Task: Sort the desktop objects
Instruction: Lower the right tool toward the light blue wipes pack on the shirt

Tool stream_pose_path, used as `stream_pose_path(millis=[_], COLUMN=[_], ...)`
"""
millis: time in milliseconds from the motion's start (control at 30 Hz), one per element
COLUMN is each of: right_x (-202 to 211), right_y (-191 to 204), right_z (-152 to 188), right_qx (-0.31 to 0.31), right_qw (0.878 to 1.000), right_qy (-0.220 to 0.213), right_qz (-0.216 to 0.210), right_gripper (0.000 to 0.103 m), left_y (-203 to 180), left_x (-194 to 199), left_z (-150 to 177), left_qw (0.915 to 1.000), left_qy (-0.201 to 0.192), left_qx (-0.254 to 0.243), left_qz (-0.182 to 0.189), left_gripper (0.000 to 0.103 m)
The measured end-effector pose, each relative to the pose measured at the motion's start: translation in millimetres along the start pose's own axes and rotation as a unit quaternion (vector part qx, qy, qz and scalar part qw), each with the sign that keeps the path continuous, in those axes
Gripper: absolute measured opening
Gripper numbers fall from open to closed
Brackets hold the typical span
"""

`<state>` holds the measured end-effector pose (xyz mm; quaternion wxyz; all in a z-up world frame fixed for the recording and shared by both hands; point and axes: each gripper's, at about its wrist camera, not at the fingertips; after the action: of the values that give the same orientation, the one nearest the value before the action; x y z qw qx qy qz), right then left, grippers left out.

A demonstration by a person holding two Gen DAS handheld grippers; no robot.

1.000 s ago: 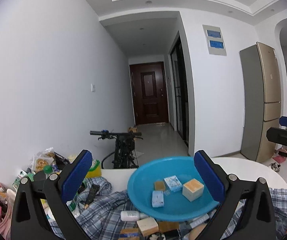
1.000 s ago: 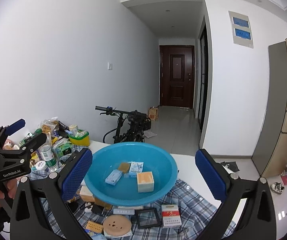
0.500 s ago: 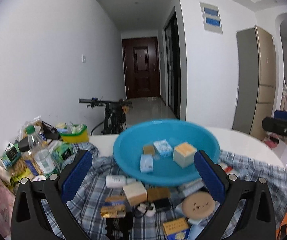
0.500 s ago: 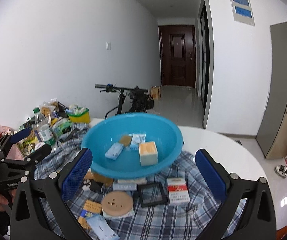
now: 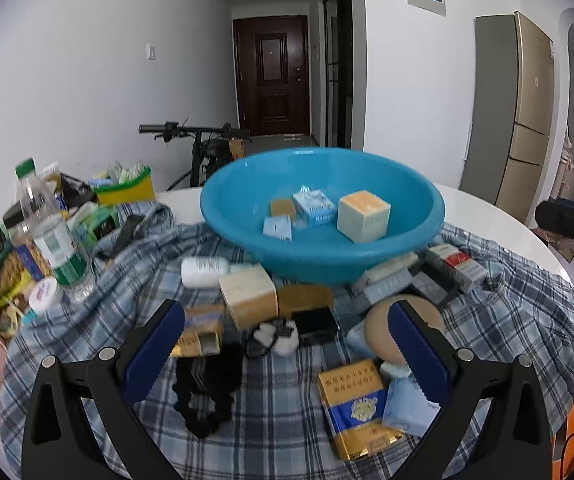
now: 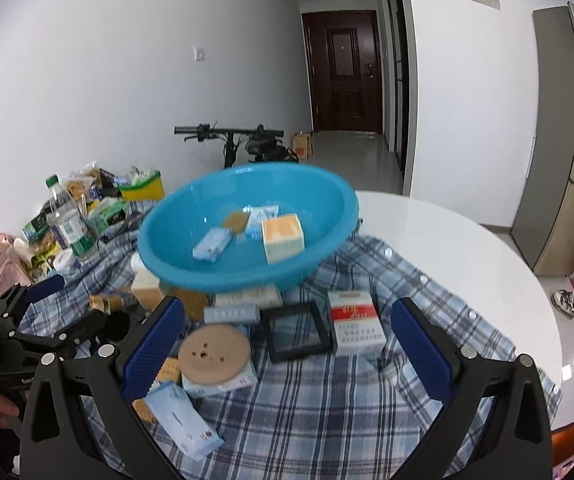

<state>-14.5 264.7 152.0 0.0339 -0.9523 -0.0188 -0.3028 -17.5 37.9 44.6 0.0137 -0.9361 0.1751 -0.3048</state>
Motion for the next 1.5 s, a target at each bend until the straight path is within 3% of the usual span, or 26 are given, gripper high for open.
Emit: stream_pose_path(millis=[200, 433, 533, 700, 867, 900, 967, 1100, 1167, 1367, 1500], right_x=[-13.3, -18.7, -17.7, -19.2, -23.1, -23.8, -26.3, -31.4, -33.3, -44.0, -52.7], right_y=[0.8, -3.1, -1.6, 3.9, 11.1, 12.5, 16.2, 25.8, 30.9, 48.4, 59.8], right_z=[21.3, 37.3, 42.9, 51.2, 62.6, 65.1, 70.8, 81.3, 86.6, 100.1, 108.8], right_qx=[0.011, 0.021, 0.031, 0.058, 0.081, 0.086, 0.095, 0.113, 0.123, 0.147, 0.162], right_qw=[0.999, 0.998, 0.997, 0.992, 0.985, 0.984, 0.982, 0.976, 0.972, 0.963, 0.955], right_qy=[0.035, 0.05, 0.049, 0.062, 0.085, 0.088, 0.095, 0.111, 0.118, 0.137, 0.156], right_qz=[-0.006, -0.045, -0.058, -0.092, -0.128, -0.13, -0.136, -0.15, -0.159, -0.179, -0.193], right_gripper=[0.102, 0.102, 0.102, 0.102, 0.099, 0.096, 0.095, 0.089, 0.087, 0.086, 0.08], left_y=[2.0, -1.8, -0.8, 0.2, -5.6, -8.2, -14.1, -25.9, -28.8, -32.3, -41.0], left_x=[-11.8, -9.0, -8.7, -15.3, -14.9, -13.9, -12.9, -16.5, -20.1, -31.5, -40.9], left_z=[18.1, 22.7, 21.7, 25.2, 31.8, 33.4, 35.9, 42.3, 43.7, 41.8, 42.9], left_qw=[0.9996, 0.9983, 0.9961, 0.9859, 0.98, 0.9786, 0.9757, 0.9682, 0.9643, 0.9541, 0.9516], left_qy=[0.029, 0.029, 0.039, 0.089, 0.11, 0.112, 0.117, 0.131, 0.141, 0.168, 0.176], left_qx=[0.002, -0.045, -0.057, -0.065, -0.098, -0.107, -0.124, -0.152, -0.152, -0.125, -0.139], left_qz=[0.004, 0.024, 0.055, 0.126, 0.134, 0.135, 0.138, 0.149, 0.164, 0.215, 0.21], left_gripper=[0.103, 0.103, 0.103, 0.103, 0.103, 0.102, 0.088, 0.074, 0.062, 0.06, 0.057])
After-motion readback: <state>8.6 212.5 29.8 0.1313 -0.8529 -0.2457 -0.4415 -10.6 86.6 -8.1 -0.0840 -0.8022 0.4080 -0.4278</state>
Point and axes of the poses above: each gripper's, at about its wrist camera, not at the fingertips, and x roughly against the way its jaws point, y to its left, z to its underside, and after that the axes turned 14 degrees about z, right-handed
